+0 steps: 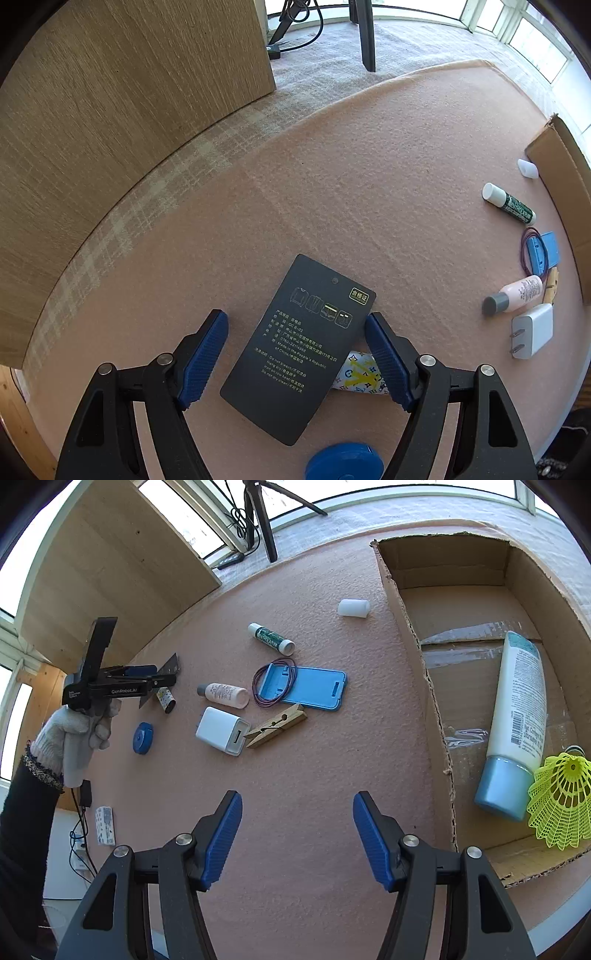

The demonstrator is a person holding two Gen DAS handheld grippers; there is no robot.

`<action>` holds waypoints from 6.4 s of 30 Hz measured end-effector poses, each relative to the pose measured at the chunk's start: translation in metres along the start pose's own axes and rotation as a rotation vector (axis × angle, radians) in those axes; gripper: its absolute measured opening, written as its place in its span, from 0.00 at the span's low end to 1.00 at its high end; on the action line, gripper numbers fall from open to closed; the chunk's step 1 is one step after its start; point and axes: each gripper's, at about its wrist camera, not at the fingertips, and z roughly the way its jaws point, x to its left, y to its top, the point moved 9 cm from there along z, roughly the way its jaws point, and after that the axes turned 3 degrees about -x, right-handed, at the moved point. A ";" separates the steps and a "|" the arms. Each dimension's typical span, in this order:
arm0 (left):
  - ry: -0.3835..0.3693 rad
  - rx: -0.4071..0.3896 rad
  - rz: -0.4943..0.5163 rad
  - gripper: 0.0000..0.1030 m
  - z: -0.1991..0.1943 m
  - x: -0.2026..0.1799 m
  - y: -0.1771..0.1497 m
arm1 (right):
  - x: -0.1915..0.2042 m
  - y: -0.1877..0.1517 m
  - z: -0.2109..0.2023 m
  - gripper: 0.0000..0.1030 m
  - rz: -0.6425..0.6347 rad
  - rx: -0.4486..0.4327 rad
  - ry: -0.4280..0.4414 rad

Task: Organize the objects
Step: 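Lower the left tool onto the black card and close on it, then carry the black card with the left tool into the box and open, then move the left tool to the blue tape measure while the right tool approaches the clothespin, then close the right tool on the wooden clothespin while the left tool closes on the blue tape measure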

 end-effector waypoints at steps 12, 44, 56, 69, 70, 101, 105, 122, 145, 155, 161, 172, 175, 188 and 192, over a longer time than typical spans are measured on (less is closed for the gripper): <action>-0.012 -0.037 0.007 0.59 -0.008 -0.011 0.004 | 0.001 -0.001 0.002 0.57 -0.001 0.001 -0.004; -0.159 -0.299 0.194 0.55 -0.118 -0.232 0.084 | -0.032 -0.024 -0.060 0.57 -0.036 -0.118 -0.024; -0.233 -0.293 0.252 0.55 -0.099 -0.356 0.144 | -0.071 -0.037 -0.088 0.57 -0.027 -0.150 -0.050; -0.256 -0.252 0.212 0.56 -0.062 -0.399 0.176 | -0.096 -0.038 -0.096 0.57 -0.020 -0.152 -0.062; -0.258 -0.249 0.204 0.57 -0.061 -0.399 0.177 | -0.097 -0.038 -0.096 0.57 -0.020 -0.152 -0.062; -0.154 -0.317 -0.067 0.85 -0.114 -0.261 0.070 | -0.039 -0.031 -0.072 0.58 -0.132 -0.125 -0.011; -0.107 -0.322 -0.163 0.85 -0.122 -0.211 0.033 | -0.021 -0.026 -0.065 0.58 -0.170 -0.122 -0.003; 0.037 -0.255 -0.421 0.85 -0.117 -0.074 -0.108 | 0.035 0.021 -0.013 0.58 -0.268 -0.075 0.010; 0.052 -0.230 -0.525 0.85 -0.103 -0.026 -0.138 | 0.037 0.069 0.081 0.30 -0.152 0.124 0.079; 0.045 -0.218 -0.517 0.85 -0.096 -0.028 -0.136 | 0.026 0.054 0.078 0.30 -0.142 0.167 0.073; 0.048 -0.216 -0.516 0.85 -0.092 -0.029 -0.134 | 0.026 0.032 0.070 0.30 -0.143 0.200 0.101; 0.127 -0.191 -0.510 0.85 -0.074 -0.022 -0.127 | 0.034 -0.011 0.057 0.30 -0.322 0.137 -0.002; 0.146 -0.170 -0.502 0.85 -0.064 -0.020 -0.125 | 0.037 -0.014 0.056 0.30 -0.382 0.110 -0.052; 0.194 -0.145 -0.503 0.76 -0.043 -0.015 -0.121 | 0.046 -0.016 0.062 0.30 -0.558 0.023 -0.236; 0.183 -0.154 -0.510 0.69 -0.044 -0.016 -0.120 | 0.051 -0.017 0.064 0.26 -0.593 0.010 -0.262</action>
